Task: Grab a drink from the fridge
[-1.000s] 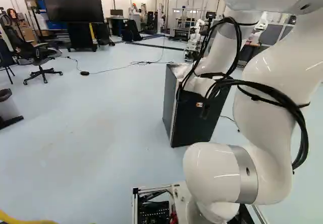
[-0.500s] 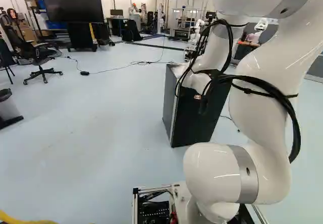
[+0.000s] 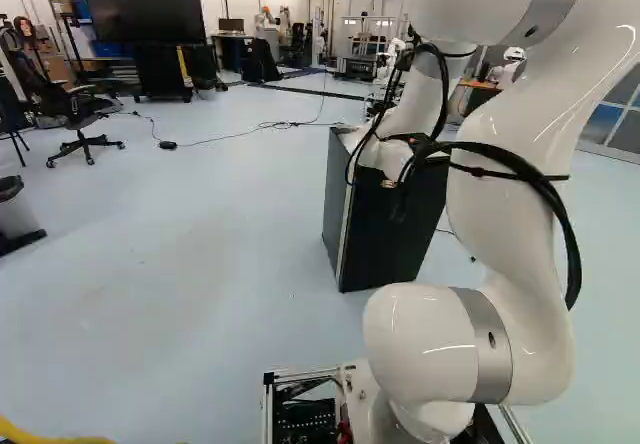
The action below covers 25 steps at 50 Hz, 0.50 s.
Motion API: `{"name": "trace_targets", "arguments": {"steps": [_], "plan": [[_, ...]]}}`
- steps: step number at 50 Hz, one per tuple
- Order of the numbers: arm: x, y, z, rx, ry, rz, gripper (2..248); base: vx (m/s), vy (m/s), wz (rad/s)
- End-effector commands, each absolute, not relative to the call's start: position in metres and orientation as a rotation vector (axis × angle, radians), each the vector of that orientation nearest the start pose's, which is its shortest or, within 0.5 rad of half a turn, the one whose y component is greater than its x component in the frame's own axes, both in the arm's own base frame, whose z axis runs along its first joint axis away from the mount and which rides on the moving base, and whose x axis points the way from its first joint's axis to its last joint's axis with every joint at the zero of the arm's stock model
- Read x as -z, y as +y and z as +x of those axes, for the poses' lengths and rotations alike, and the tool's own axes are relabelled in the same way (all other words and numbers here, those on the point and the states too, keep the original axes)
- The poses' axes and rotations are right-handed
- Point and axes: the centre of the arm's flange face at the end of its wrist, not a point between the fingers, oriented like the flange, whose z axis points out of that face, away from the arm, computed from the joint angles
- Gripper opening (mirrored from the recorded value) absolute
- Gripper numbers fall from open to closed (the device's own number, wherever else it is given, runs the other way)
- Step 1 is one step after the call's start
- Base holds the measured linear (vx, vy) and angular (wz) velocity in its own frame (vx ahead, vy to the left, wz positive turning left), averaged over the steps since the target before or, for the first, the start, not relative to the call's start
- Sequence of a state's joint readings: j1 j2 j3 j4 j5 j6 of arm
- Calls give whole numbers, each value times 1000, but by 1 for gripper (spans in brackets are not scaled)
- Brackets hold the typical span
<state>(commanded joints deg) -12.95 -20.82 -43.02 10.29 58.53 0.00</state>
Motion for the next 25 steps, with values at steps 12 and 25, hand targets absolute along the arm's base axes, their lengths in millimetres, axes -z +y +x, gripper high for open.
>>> {"name": "trace_targets", "arguments": {"steps": [12, 25], "plan": [[-364, -143, 526, 2137, 591, -2514, 247, 0, 0, 0], [-355, -152, 542, 2140, 605, -2516, 247, 0, 0, 0]]}}
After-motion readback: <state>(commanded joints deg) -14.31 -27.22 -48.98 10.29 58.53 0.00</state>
